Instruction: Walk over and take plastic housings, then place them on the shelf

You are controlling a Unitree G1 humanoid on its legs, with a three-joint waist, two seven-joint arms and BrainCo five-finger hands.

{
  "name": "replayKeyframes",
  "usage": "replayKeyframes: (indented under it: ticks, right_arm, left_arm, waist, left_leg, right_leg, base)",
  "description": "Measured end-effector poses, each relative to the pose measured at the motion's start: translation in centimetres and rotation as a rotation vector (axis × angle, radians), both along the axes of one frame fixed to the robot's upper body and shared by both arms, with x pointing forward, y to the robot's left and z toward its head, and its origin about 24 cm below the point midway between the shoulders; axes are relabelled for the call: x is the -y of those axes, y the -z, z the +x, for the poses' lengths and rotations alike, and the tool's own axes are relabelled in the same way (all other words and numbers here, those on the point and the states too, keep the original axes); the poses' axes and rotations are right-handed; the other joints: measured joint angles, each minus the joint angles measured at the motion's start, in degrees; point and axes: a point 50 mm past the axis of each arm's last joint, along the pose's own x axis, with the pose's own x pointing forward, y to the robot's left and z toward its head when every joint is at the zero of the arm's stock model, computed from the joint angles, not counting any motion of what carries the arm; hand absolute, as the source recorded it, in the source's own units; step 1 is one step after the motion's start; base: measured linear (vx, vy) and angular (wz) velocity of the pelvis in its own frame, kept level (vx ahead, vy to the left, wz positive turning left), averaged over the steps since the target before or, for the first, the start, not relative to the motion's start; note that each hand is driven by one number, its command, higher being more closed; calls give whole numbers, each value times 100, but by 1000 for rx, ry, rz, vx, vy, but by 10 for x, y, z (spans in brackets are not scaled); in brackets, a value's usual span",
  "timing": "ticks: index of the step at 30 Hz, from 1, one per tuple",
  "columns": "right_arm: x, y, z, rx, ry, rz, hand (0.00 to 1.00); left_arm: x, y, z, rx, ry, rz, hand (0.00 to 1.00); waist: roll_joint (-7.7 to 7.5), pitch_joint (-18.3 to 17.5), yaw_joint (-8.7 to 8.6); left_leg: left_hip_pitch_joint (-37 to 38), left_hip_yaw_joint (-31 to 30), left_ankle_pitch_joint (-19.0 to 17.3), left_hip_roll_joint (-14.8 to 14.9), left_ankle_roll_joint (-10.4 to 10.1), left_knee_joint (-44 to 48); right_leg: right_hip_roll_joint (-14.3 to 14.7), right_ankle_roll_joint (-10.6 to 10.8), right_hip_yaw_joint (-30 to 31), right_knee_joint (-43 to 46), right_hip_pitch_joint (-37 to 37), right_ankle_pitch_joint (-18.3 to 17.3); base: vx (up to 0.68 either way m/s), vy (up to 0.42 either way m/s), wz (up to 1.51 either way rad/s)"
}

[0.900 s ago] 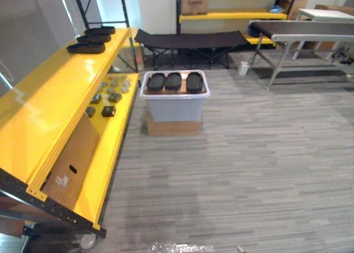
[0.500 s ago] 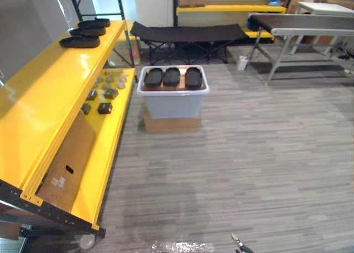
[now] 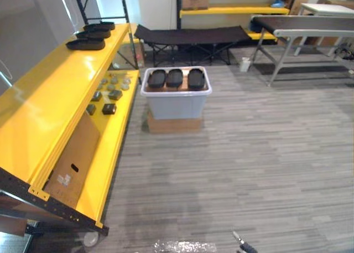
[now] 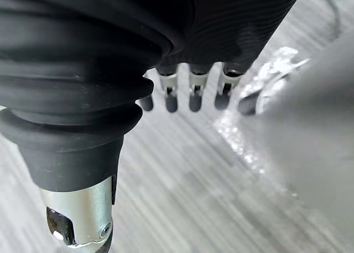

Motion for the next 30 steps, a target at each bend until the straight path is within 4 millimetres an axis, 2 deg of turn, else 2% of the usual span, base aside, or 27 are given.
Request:
replayKeyframes:
  ticks: [7,10,11,14,18,23,27,30]
  right_arm:
    - [0,-4,12,60,-79,-24,0]
    - [-1,-5,17,76,-95,0,0]
    - [0,-6,20,81,-97,2,0]
    - [3,-10,34,110,-110,-4,0]
    - [3,-11,35,113,-161,-1,0]
    - [0,-7,25,66,-197,24,0]
    - [0,-3,9,11,-193,40,0]
    - [1,-3,7,7,-203,35,0]
  left_arm:
    - [-2,-1,3,28,8,-3,0]
    - [-3,-2,13,73,16,-4,0]
    - [-3,-3,18,87,21,-2,0]
    - [-5,-7,35,151,44,8,0]
    - [-5,-8,39,179,57,14,0]
    - [-4,-9,42,200,69,24,0]
    - [-5,-9,40,192,69,34,0]
    - [-5,-8,35,170,76,62,0]
  waist:
    - [-28,57,3]
    - [-74,215,41]
    - [-39,251,41]
    - [-63,547,58]
    - [-66,572,129]
    - [-48,583,198]
    - [-49,582,207]
    - [-51,580,207]
  left_leg:
    - [-132,24,-73,1,-8,10]
    - [-248,24,-106,-6,29,43]
    - [-349,11,-159,-8,45,185]
    - [-830,9,-597,80,29,1185]
    - [-869,87,-1012,152,7,1802]
    - [-1003,116,-1350,207,77,2404]
    - [-1000,22,-1413,204,130,2584]
    - [-1011,-3,-1421,228,127,2686]
  right_leg:
    - [-2,-14,24,36,-174,-30]
    - [-45,15,38,261,-365,-120]
    - [-82,24,40,406,-475,-158]
    - [-168,-13,56,873,-714,-232]
    - [-177,-19,196,1215,-695,-356]
    - [-175,41,297,1273,-607,-472]
    - [-169,46,294,1226,-475,-495]
    - [-173,72,302,1208,-435,-511]
  base:
    - [41,-10,-2]
    - [39,4,1]
    - [31,31,7]
    - [22,44,3]
    - [17,54,-12]
    - [-29,46,-7]
    - [-56,38,9]
    - [-85,32,5]
